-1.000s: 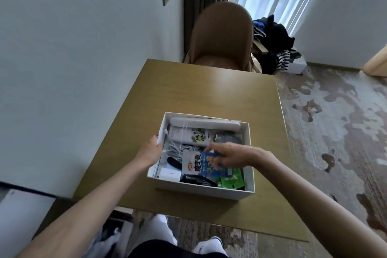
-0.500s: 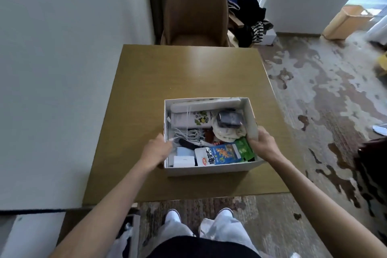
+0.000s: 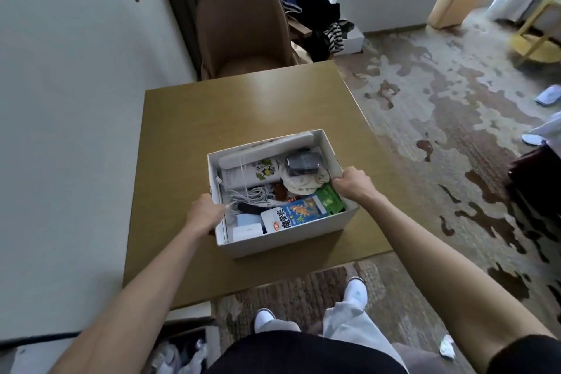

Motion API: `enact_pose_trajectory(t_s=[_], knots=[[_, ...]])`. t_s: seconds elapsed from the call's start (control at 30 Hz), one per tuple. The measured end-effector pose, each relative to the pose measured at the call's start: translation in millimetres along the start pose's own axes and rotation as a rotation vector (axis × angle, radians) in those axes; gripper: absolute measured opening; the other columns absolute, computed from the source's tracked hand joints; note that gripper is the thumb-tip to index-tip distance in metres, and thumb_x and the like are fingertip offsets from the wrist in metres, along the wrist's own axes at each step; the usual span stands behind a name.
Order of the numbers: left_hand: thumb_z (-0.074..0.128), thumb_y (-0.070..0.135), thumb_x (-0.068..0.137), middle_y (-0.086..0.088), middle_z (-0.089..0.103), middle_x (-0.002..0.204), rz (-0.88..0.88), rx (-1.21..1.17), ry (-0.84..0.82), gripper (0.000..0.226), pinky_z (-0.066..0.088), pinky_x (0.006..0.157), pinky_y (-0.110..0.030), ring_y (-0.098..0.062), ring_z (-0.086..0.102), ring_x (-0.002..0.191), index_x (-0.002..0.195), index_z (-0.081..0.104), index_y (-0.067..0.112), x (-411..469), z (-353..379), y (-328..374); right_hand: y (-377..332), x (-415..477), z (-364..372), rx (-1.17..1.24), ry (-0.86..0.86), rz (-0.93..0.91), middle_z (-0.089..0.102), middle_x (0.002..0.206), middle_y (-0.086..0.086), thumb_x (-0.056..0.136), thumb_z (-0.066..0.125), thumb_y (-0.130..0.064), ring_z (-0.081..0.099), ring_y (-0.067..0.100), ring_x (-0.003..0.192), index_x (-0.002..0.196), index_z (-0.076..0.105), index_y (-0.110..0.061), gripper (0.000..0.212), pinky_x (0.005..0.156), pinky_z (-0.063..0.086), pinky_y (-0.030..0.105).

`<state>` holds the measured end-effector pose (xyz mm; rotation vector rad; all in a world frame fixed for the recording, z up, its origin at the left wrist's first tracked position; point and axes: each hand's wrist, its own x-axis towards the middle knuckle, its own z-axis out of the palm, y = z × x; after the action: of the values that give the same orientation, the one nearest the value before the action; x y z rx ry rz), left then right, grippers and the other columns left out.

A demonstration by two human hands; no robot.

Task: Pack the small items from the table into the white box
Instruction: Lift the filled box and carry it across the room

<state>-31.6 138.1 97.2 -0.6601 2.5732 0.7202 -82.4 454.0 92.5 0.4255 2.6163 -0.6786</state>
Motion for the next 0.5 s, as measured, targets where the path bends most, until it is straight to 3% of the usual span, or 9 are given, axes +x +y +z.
enact_pose_trajectory(t_s=[0.13, 0.3, 0.43, 0.5], knots=[[0.048, 0.013, 0.091, -0.014, 0.058, 0.088, 0.007, 0.012, 0.057, 0.011, 0.048, 0.065, -0.037, -0.030, 0.054, 0.075, 0.097, 0.050, 0.004, -12, -3, 7, -1, 6, -9, -0.046, -0.036, -0.107, 0.059, 0.087, 0.010, 0.083, 0.052, -0.026, 0.060, 0.030, 0.075, 0.088, 0.055, -0.012, 0.016, 0.064, 0.054, 0.035], [0.045, 0.006, 0.088, -0.015, 0.053, 0.076, 0.015, -0.023, 0.097, 0.007, 0.036, 0.057, -0.033, -0.027, 0.048, 0.066, 0.085, 0.051, 0.005, -31, 7, 41, 21, 26, -37, -0.053, -0.089, -0.226, 0.063, 0.091, 0.014, 0.083, 0.050, -0.022, 0.066, 0.035, 0.082, 0.088, 0.056, -0.009, 0.015, 0.075, 0.060, 0.047], [0.045, 0.001, 0.088, -0.007, 0.051, 0.067, -0.004, -0.078, 0.167, 0.011, 0.035, 0.051, -0.029, -0.024, 0.047, 0.058, 0.092, 0.055, 0.001, -48, 47, 109, 62, 65, -90, -0.070, -0.108, -0.299, 0.064, 0.086, 0.012, 0.085, 0.051, -0.019, 0.065, 0.031, 0.077, 0.085, 0.057, -0.006, 0.014, 0.072, 0.060, 0.044], [0.045, 0.003, 0.090, -0.007, 0.056, 0.075, -0.041, -0.101, 0.195, 0.023, 0.035, 0.050, -0.028, -0.023, 0.050, 0.062, 0.109, 0.056, -0.001, -58, 76, 153, 89, 91, -126, -0.085, -0.102, -0.327, 0.064, 0.083, 0.011, 0.086, 0.052, -0.020, 0.064, 0.029, 0.075, 0.086, 0.059, -0.005, 0.016, 0.069, 0.059, 0.041]])
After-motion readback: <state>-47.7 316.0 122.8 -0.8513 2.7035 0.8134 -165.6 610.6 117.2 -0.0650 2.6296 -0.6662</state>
